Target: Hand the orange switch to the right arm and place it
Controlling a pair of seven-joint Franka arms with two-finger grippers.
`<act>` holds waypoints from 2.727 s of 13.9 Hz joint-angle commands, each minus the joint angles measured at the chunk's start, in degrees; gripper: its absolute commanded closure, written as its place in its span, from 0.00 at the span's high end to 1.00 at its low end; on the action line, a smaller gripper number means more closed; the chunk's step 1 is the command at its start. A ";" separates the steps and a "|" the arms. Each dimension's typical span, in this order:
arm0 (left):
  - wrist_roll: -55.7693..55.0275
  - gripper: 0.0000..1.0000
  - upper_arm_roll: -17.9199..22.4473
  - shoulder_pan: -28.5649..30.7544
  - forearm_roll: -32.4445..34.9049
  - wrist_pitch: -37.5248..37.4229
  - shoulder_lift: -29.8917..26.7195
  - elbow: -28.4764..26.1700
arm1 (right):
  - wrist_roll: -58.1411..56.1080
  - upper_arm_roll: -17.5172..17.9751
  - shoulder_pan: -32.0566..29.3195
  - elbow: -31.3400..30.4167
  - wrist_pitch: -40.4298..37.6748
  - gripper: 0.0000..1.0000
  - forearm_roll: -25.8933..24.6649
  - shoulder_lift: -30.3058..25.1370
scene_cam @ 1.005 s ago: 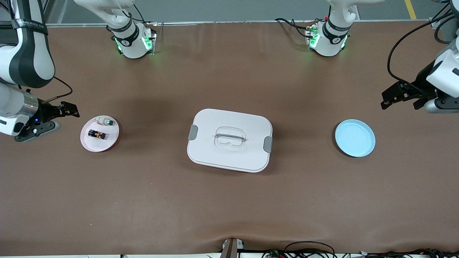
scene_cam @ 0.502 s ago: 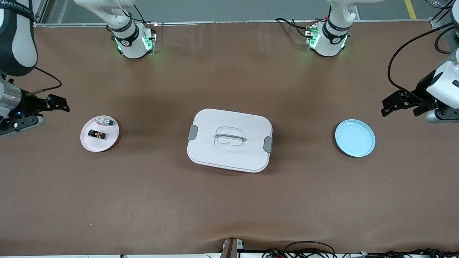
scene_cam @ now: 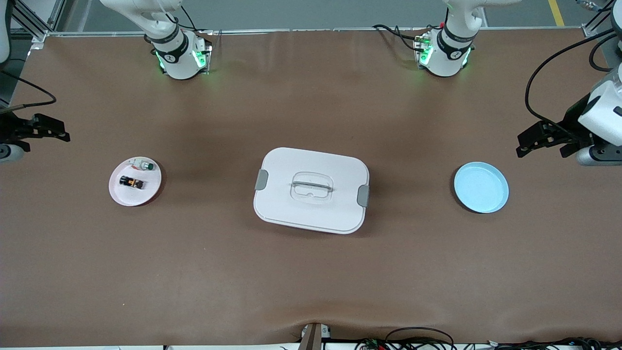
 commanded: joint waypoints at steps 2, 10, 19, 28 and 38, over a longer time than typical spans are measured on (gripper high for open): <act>-0.34 1.00 -0.10 -0.20 1.37 -1.44 0.50 1.57 | 6.32 0.18 0.46 6.19 -3.63 1.00 -0.34 1.03; -0.43 1.00 -0.19 0.24 0.58 -1.36 0.50 1.48 | 5.71 0.35 0.90 12.45 -5.31 1.00 -0.34 1.29; -0.60 1.00 -0.10 0.32 0.41 -1.45 0.50 1.48 | 6.32 0.09 2.84 12.62 -5.91 1.00 1.58 0.76; -0.60 1.00 -0.10 0.24 0.49 -1.45 0.50 1.48 | 15.36 0.09 2.39 12.62 -8.82 1.00 5.37 -0.03; -0.60 1.00 -0.10 0.32 0.49 -1.45 0.50 1.48 | 21.35 -0.17 3.54 13.68 -11.46 1.00 4.75 0.15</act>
